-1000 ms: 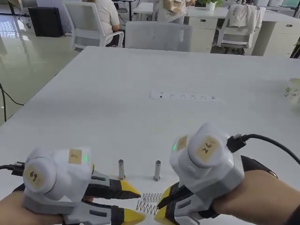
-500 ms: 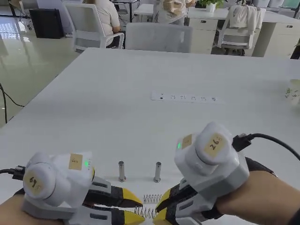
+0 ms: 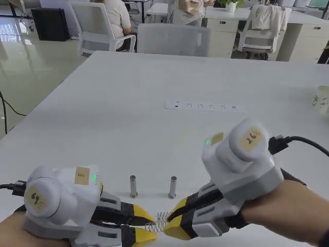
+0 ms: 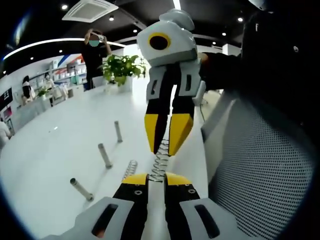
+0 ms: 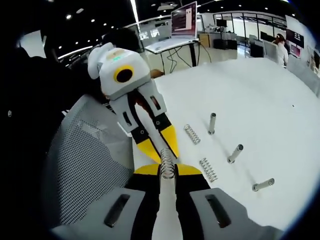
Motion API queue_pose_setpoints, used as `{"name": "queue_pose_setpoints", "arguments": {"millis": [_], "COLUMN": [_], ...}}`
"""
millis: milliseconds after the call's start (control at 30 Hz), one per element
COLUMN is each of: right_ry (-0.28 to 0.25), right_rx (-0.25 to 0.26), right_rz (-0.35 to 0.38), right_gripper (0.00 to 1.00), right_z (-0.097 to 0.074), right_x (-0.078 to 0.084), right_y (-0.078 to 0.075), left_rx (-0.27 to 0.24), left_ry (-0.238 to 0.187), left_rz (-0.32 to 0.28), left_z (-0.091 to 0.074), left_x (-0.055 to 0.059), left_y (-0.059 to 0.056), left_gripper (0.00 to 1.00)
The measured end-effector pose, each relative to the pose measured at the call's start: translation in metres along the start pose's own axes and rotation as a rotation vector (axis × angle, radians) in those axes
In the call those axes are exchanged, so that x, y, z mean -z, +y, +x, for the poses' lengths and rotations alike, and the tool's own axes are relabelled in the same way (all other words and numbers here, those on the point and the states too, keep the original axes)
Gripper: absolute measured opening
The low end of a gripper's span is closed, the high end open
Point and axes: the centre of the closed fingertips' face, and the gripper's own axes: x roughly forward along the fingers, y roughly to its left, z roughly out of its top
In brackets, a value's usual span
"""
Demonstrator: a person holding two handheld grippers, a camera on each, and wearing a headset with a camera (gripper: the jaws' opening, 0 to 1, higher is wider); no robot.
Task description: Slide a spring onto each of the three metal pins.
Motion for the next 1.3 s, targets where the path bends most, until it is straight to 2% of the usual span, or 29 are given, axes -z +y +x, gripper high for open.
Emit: {"name": "queue_pose_setpoints", "arguments": {"millis": [200, 433, 600, 867, 1067, 1300], "right_ry": [-0.07, -0.095, -0.081, -0.029, -0.021, -0.014], "right_rx": [-0.012, -0.011, -0.017, -0.027, -0.013, -0.004], "right_rz": [0.043, 0.043, 0.024, -0.008, -0.031, -0.013], "right_gripper": [0.08, 0.08, 0.08, 0.09, 0.08, 0.08], "right_z": [-0.004, -0.002, 0.0, 0.01, 0.01, 0.008], "right_x": [-0.014, -0.019, -0.016, -0.006, -0.007, -0.008], "right_y": [0.001, 0.003, 0.004, 0.008, 0.007, 0.005], "left_rx": [0.012, 0.024, 0.02, 0.023, 0.021, 0.007], "left_ry": [0.002, 0.003, 0.009, -0.025, -0.02, -0.036], "left_rz": [-0.001, -0.01, -0.011, -0.008, -0.013, -0.029], "left_z": [0.002, 0.002, 0.002, 0.001, 0.001, 0.0], "left_x": [0.0, 0.0, 0.001, -0.01, -0.008, -0.009], "left_y": [-0.003, -0.004, -0.004, -0.005, -0.005, -0.002], "left_gripper": [0.02, 0.02, 0.02, 0.02, 0.02, 0.04]}}
